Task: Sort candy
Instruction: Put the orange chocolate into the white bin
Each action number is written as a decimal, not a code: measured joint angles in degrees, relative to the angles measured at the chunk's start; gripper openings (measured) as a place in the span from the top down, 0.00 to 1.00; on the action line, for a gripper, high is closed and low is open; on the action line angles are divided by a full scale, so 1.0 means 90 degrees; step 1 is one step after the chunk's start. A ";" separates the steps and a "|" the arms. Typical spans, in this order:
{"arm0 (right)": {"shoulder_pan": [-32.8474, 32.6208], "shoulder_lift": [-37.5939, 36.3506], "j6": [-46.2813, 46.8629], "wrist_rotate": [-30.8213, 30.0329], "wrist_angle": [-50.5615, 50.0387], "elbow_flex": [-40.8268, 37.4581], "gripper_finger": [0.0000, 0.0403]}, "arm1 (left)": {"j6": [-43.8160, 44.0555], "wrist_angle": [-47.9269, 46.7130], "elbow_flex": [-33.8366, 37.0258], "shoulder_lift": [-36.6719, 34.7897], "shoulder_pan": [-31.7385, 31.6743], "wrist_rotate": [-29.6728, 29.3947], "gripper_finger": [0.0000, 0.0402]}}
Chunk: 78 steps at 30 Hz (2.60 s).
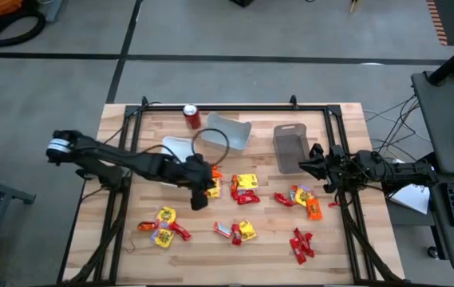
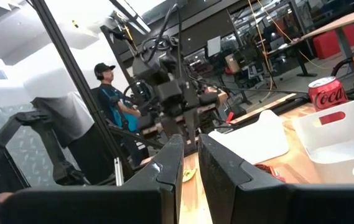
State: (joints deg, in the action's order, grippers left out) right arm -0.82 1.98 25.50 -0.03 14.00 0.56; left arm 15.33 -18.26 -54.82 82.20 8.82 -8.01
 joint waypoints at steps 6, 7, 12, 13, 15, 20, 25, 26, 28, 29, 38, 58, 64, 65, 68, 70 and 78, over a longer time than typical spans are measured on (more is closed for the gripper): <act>0.0000 0.0000 0.0003 0.0010 -0.0005 0.0000 0.89 | -0.0126 -0.0556 -0.0302 0.0785 0.0017 0.0011 0.71; -0.0005 0.0000 0.0005 0.0012 -0.0007 0.0000 0.89 | -0.0126 -0.0678 -0.0349 0.0887 0.0019 0.0007 0.67; -0.0005 0.0000 0.0007 0.0027 -0.0033 0.0000 0.89 | 0.0186 -0.1794 -0.0706 0.1342 0.0110 -0.0008 0.51; -0.0005 0.0000 0.0007 0.0027 -0.0034 0.0000 0.89 | 0.0336 -0.2080 -0.0817 0.1434 0.0144 -0.0008 0.49; -0.0005 0.0000 0.0007 0.0027 -0.0041 0.0000 0.89 | 0.0627 -0.2620 -0.1047 0.1628 0.0233 -0.0026 0.47; -0.0005 0.0000 0.0007 0.0024 -0.0046 0.0000 0.89 | 0.1084 -0.3374 -0.1575 0.2188 0.0437 -0.0119 0.47; -0.0005 0.0000 0.0007 0.0024 -0.0048 0.0000 0.89 | 0.1258 -0.3857 -0.1936 0.2725 0.0420 -0.0424 0.49; -0.0005 0.0000 0.0008 0.0024 -0.0049 0.0000 0.89 | 0.1243 -0.3831 -0.1975 0.2796 0.0422 -0.0485 0.49; -0.0005 0.0000 0.0055 0.0027 -0.0051 0.0000 0.89 | 0.1207 -0.3829 -0.2051 0.2926 0.0425 -0.0539 0.50; -0.0005 0.0000 0.0077 0.0027 -0.0052 0.0000 0.89 | 0.1203 -0.3847 -0.2069 0.2967 0.0422 -0.0551 0.51; -0.0005 0.0000 0.0100 0.0053 -0.0056 0.0000 0.89 | 0.1408 -0.3813 -0.2070 0.3224 0.0417 -0.0700 0.56; -0.0005 0.0000 0.0107 0.0062 -0.0056 0.0000 0.89 | 0.1221 -0.3789 -0.2172 0.2792 0.0490 -0.0642 1.00; -0.0005 0.0002 0.0107 0.0075 -0.0060 0.0000 0.89 | 0.0861 -0.3638 -0.2189 0.2244 0.0531 -0.0043 1.00; -0.0005 0.0002 0.0108 0.0096 -0.0059 0.0001 0.89 | 0.0785 -0.3634 -0.2189 0.2161 0.0547 0.0002 1.00; -0.0005 0.0002 0.0112 0.0212 -0.0061 0.0000 0.89 | 0.0554 -0.3635 -0.2187 0.1873 0.0570 0.0000 1.00; -0.0005 0.0002 0.0113 0.0223 -0.0061 0.0000 0.89 | 0.0462 -0.3731 -0.2187 0.1630 0.0573 -0.0057 1.00; -0.0005 0.0002 0.0109 0.0221 -0.0059 0.0000 0.89 | 0.0235 -0.4651 -0.2154 0.0346 0.0306 -0.0963 1.00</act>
State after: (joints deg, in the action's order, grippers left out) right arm -0.86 2.00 26.48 1.96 13.47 0.56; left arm 17.44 -60.12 -74.20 85.31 11.58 -16.67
